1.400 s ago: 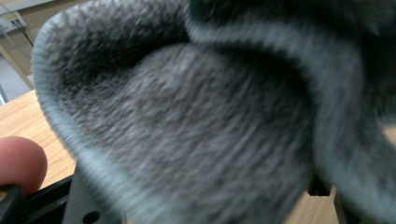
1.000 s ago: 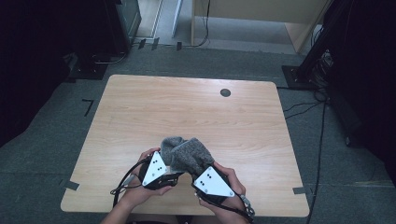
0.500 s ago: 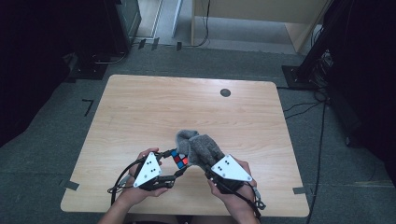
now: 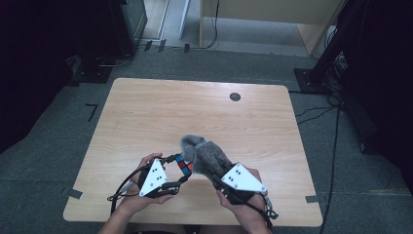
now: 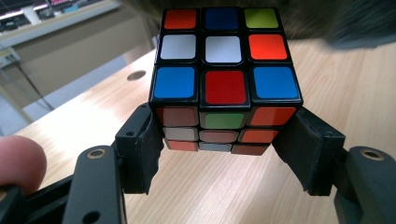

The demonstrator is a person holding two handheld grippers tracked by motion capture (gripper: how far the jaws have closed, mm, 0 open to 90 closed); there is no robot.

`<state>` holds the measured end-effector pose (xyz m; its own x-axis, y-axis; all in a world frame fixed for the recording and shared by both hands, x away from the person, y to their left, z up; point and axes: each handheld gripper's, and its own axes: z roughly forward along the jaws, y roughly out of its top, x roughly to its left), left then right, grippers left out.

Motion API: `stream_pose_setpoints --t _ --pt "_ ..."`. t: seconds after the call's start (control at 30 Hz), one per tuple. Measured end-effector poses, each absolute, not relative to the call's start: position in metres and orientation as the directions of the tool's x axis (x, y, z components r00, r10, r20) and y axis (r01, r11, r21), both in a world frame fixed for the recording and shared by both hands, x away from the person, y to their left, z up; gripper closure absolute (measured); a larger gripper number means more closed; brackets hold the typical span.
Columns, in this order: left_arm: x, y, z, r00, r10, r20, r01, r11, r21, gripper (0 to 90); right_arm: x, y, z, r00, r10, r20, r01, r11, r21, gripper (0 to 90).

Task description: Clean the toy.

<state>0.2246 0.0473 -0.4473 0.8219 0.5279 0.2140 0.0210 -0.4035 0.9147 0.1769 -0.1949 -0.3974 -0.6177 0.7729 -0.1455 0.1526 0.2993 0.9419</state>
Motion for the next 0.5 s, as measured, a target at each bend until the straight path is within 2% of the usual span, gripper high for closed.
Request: stream_pose_setpoints --t 0.1,0.2,0.3,0.43,0.5 --pt "0.220 0.036 -0.449 0.801 0.535 0.269 0.010 -0.461 0.887 34.8 0.163 -0.170 -0.398 -0.628 0.727 -0.276 0.075 0.410 0.909 69.2" --pt "0.215 0.029 -0.450 0.784 0.520 0.339 -0.021 -0.524 0.852 34.8 0.158 -0.151 -0.410 -0.614 0.696 -0.373 0.066 0.516 0.854 68.1" --pt "0.216 0.031 -0.451 0.795 0.519 0.313 -0.010 -0.506 0.863 34.9 0.162 -0.153 -0.413 -0.609 0.708 -0.357 0.093 0.511 0.855 69.5" --pt "0.217 0.033 -0.451 0.798 0.516 0.312 -0.014 -0.501 0.866 34.8 0.173 -0.171 -0.410 -0.537 0.778 -0.326 0.168 0.477 0.863 70.1" --pt "0.217 0.032 -0.452 0.802 0.510 0.310 -0.018 -0.497 0.867 34.9 0.174 -0.176 -0.407 -0.533 0.796 -0.287 0.183 0.439 0.880 70.2"
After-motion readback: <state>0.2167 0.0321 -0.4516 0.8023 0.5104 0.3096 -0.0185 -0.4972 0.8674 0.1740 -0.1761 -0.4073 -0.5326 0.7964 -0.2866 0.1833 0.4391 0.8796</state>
